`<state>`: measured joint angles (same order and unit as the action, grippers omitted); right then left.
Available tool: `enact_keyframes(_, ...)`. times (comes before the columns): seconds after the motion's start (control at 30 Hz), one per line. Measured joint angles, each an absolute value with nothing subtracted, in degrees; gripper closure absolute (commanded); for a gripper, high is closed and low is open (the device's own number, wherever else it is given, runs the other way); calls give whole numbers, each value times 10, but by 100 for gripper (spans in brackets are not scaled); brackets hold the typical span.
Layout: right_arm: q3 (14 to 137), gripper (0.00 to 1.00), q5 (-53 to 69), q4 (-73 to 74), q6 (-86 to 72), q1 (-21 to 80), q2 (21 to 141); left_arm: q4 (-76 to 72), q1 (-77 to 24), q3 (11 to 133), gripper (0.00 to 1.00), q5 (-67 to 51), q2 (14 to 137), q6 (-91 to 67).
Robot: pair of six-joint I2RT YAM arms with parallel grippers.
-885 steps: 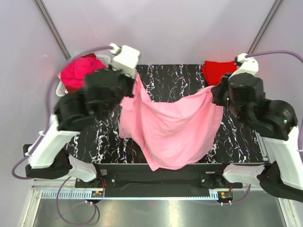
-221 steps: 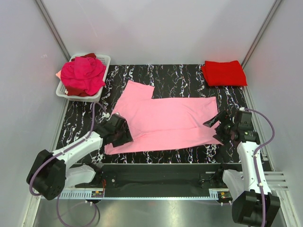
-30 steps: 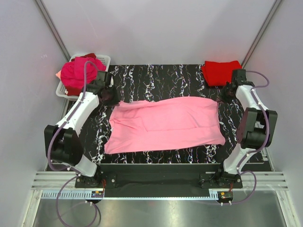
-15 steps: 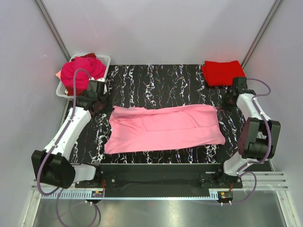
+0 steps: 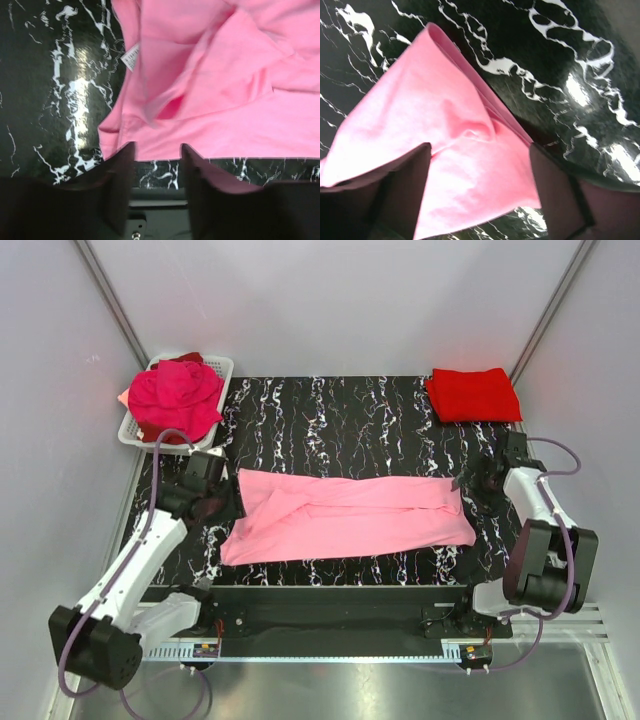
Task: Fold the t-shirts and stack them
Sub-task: Fold the tshirt
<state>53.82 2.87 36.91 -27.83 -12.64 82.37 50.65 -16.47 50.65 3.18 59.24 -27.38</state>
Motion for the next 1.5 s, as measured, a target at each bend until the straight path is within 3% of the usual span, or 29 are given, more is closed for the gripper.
enact_keyframes(0.1, 531, 6, 19, 376, -281, -127, 794, 517, -189, 507, 39, 33, 559, -292)
enact_keyframes(0.37, 537, 19, 65, 353, -288, -108, 741, 492, -192, 488, 46, 51, 564, -336)
enact_keyframes(0.63, 557, 30, 120, 325, -284, -38, 910, 390, -210, 445, 53, 54, 730, -385)
enact_keyframes(0.8, 535, 35, 148, 300, -290, -17, 950, 339, -211, 456, 59, 55, 857, -394)
enact_keyframes(1.1, 429, 41, 211, 208, -342, 59, 880, 368, -204, 713, 63, 64, 1075, -375)
enact_keyframes(1.27, 328, 38, 186, 200, -490, 288, 743, 442, -196, 1080, 62, 63, 1314, -355)
enact_keyframes(1.33, 328, 33, 190, 186, -550, 464, 718, 440, -194, 1227, 55, 34, 1404, -345)
enact_keyframes(1.43, 383, 22, 183, 200, -596, 580, 723, 435, -196, 1399, 29, -35, 1501, -320)
enact_keyframes(1.5, 430, 14, 152, 232, -605, 600, 716, 418, -203, 1397, 2, -69, 1500, -307)
